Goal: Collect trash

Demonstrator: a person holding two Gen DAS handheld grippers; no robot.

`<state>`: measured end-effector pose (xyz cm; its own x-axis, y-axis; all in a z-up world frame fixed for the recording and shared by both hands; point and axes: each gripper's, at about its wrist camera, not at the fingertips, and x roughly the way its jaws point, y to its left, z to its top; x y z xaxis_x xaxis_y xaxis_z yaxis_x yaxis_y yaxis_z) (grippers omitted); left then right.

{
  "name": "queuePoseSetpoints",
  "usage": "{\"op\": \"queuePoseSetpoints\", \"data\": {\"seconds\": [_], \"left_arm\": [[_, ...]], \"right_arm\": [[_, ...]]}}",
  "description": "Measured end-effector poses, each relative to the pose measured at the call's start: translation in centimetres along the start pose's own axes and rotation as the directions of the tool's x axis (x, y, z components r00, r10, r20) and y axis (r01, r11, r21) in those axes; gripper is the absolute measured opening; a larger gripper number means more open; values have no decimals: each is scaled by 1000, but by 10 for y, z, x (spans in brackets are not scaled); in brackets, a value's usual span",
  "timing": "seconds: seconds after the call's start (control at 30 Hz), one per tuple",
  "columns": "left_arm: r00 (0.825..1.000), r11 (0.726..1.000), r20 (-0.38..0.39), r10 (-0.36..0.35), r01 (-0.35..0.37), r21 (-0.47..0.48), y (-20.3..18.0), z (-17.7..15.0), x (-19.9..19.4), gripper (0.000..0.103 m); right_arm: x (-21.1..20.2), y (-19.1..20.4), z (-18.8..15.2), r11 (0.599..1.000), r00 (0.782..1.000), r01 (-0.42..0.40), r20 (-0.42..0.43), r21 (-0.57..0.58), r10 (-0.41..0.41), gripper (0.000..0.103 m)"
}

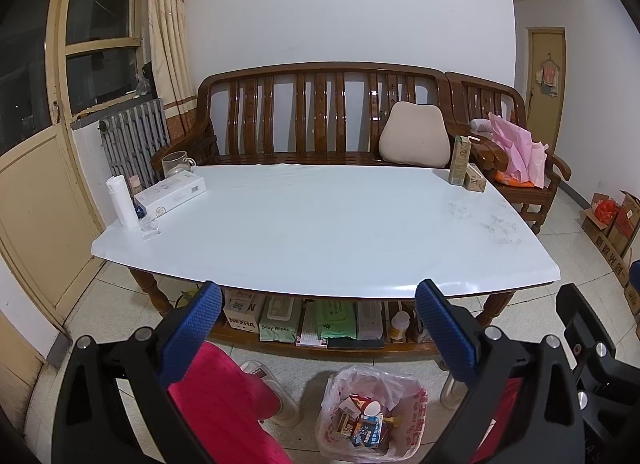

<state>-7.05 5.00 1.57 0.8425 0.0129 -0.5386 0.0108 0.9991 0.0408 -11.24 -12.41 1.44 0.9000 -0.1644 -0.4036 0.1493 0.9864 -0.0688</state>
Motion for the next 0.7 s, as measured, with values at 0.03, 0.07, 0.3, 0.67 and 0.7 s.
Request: {"op": "queuePoseSetpoints", "data": {"seconds": [0.03,0.07,0.3,0.67,0.7], "left_arm": [[1000,1000,-1,0,0,0,1,0,0,95],[1000,1000,-1,0,0,0,0,0,0,95],[1000,1000,-3,1,-1,3,2,-1,0,95],[1000,1000,-8,-1,1,15,7,-5,3,95],[1000,1000,-7,1,-1,16,9,-6,2,95]], "right_arm": [[0,0,0,1000,1000,0,-1,-1,0,96],[0,0,0,1000,1000,0,-1,-1,0,96],[0,0,0,1000,1000,-2,-4,2,2,96],[3,1,-3,1000,1000,-2,-8,1,2,96],[2,2,-4,1000,1000,-3,-9,1,3,96]]}}
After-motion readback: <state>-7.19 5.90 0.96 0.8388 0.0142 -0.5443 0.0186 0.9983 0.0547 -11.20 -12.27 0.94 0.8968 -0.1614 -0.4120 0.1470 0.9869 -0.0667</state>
